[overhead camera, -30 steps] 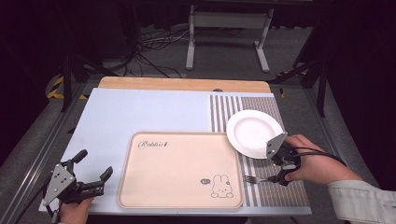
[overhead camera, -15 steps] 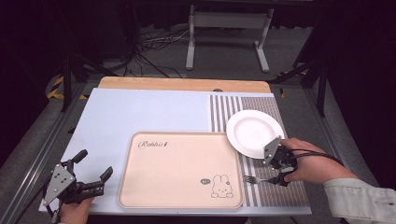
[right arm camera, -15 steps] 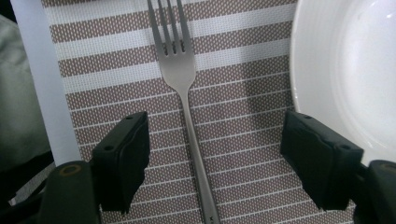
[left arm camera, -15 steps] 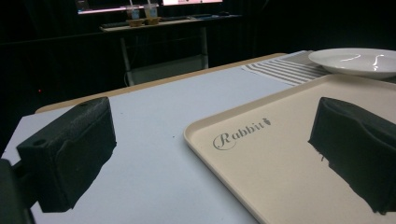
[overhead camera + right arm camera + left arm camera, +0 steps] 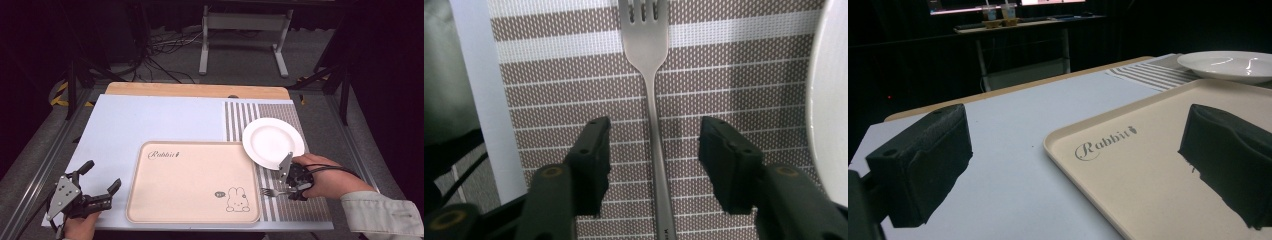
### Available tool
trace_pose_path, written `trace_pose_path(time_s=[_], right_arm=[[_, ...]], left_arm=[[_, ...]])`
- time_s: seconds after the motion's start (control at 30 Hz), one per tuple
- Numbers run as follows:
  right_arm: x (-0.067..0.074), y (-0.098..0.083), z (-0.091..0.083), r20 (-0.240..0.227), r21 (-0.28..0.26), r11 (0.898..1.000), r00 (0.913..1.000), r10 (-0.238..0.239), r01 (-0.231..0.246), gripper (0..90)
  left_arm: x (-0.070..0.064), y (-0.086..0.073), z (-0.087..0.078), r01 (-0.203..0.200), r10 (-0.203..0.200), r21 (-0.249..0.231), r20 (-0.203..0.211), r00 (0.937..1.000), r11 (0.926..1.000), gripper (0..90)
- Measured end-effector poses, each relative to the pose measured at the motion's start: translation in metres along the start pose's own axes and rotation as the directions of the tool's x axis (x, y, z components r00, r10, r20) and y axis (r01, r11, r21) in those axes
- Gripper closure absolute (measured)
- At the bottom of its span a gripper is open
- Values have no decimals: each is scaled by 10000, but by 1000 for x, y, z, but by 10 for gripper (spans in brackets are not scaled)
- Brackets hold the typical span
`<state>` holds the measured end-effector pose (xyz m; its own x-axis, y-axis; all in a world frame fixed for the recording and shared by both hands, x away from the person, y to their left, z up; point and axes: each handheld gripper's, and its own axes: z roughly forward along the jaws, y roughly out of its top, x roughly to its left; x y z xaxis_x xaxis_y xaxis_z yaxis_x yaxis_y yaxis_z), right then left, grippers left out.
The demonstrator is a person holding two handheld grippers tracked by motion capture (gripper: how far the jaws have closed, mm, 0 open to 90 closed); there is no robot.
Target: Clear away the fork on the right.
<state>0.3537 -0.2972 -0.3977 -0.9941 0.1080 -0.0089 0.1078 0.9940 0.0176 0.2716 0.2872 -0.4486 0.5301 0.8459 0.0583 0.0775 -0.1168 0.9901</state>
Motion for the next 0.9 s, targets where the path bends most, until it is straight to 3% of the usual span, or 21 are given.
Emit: trace_pose_path(time_s=[0.03,0.37,0.57,0.9], right_arm=[[-1,1,2,81,119,9997,9997,-233,232,528],[-5,3,13,-75,659,9963,9985,-538,542,668],[-7,5,16,-173,1333,9862,9952,-964,978,791],[-7,7,17,-304,1635,9763,9899,-1386,1418,844]], left_arm=[[0,0,0,-3,3,11,-8,10000,10000,11],[0,0,0,6,-6,4,10,10000,10000,11],[0,0,1,-39,39,20,47,10000,10000,12],[0,0,1,-25,25,16,53,10000,10000,12]])
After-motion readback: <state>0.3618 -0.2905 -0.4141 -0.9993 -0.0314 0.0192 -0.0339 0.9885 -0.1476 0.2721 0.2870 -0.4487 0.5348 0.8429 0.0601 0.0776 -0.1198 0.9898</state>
